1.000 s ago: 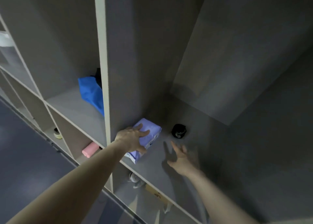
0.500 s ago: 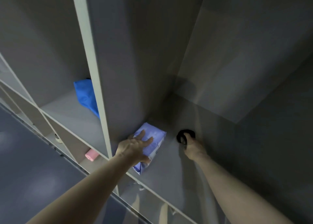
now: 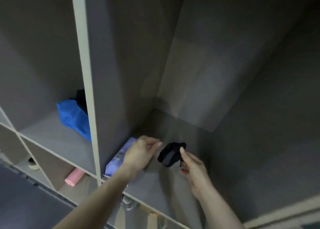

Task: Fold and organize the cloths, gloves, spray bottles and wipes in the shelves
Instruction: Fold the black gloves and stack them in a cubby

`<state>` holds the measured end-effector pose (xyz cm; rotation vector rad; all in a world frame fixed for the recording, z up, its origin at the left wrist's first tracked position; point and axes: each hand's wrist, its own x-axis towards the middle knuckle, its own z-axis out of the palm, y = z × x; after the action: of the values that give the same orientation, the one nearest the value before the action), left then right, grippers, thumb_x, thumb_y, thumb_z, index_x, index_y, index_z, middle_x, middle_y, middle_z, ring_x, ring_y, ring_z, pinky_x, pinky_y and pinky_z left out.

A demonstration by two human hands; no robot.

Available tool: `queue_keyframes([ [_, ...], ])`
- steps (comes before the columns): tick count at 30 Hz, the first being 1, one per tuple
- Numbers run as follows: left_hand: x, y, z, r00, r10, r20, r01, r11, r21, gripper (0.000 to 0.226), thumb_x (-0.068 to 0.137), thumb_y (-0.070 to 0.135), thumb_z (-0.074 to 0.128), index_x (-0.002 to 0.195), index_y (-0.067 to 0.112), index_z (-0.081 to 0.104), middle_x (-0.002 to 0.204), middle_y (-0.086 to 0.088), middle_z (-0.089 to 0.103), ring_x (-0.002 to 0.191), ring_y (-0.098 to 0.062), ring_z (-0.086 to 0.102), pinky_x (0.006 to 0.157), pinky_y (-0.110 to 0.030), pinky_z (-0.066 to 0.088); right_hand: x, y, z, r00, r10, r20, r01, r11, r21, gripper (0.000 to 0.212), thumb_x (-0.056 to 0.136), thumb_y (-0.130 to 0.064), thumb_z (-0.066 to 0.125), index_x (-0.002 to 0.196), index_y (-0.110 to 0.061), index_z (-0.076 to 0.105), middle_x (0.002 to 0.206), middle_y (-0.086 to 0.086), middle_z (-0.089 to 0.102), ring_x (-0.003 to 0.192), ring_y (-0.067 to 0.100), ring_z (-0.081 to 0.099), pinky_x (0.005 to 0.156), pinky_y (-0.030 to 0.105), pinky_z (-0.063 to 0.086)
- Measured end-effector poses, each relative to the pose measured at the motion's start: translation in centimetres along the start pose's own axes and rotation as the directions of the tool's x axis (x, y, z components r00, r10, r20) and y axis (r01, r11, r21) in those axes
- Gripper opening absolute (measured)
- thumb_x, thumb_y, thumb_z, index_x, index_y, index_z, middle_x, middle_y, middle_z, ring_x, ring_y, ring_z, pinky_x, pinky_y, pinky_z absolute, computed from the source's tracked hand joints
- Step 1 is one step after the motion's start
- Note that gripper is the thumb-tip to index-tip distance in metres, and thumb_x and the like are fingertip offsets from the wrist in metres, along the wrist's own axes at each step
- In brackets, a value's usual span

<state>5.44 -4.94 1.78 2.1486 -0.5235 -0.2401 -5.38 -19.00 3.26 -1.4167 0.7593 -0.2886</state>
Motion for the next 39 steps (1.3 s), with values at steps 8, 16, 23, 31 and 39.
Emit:
queue_keyframes([
  [8,-8.9,7.2,-1.5,0.974,0.208,-0.090,-0.223,0.947,-0.231,0.050,0.057,0.074,0.058,0.087,0.036,0.071,0.085,0.016,0.058,0.083,0.003,0.056,0.072,-0.023,0.047,-9.0,-3.5,-0.5,0.996,-0.078,0.036,0.066,0.961,0.267,0.044,0.074,-0.054,0.061,0.086,-0.012,0.070,0.090,0.008,0.072,0.082,0.018,0.063,0.057,0.024,0.048],
  [16,-10.8,10.4,-3.5,0.975,0.214,0.058,-0.143,0.807,-0.573,0.040,0.083,0.030,0.060,0.046,0.019,0.055,0.059,0.009,0.048,0.062,-0.007,0.047,0.065,-0.027,0.036,-13.5,-3.7,-0.3,0.963,-0.251,-0.096,0.269,0.894,0.358,0.042,0.058,-0.042,0.083,0.083,-0.017,0.061,0.080,0.003,0.062,0.078,0.016,0.059,0.062,0.030,0.052],
  [23,-12.3,11.6,-3.8,0.930,0.159,0.331,0.144,0.671,-0.727,0.028,0.096,0.012,0.048,0.087,0.000,0.072,0.087,-0.023,0.072,0.079,-0.025,0.066,0.069,-0.034,0.054,-16.5,-3.5,-1.0,0.916,-0.294,-0.274,0.371,0.879,0.298,0.012,0.091,-0.002,0.058,0.093,-0.011,0.066,0.084,0.005,0.068,0.071,0.017,0.059,0.053,0.024,0.046],
  [31,-13.7,12.4,-2.0,0.837,0.241,0.490,0.284,0.574,-0.768,0.023,0.093,0.014,0.051,0.091,0.007,0.072,0.091,-0.015,0.075,0.079,-0.020,0.071,0.062,-0.027,0.057,-20.1,-2.9,-3.1,0.908,-0.233,-0.347,0.353,0.872,0.338,0.030,0.073,-0.010,0.076,0.101,-0.009,0.065,0.088,0.005,0.069,0.077,0.020,0.063,0.055,0.022,0.050],
  [39,-17.4,15.7,0.4,0.664,0.389,0.638,0.210,0.723,-0.659,0.054,0.069,0.055,0.065,0.110,0.020,0.067,0.101,-0.006,0.074,0.092,-0.022,0.071,0.078,-0.042,0.058,-23.3,-1.5,-7.1,0.793,-0.244,-0.558,0.442,0.862,0.250,0.023,0.081,0.013,0.061,0.098,-0.002,0.059,0.070,0.002,0.063,0.053,0.005,0.055,0.049,0.016,0.045],
])
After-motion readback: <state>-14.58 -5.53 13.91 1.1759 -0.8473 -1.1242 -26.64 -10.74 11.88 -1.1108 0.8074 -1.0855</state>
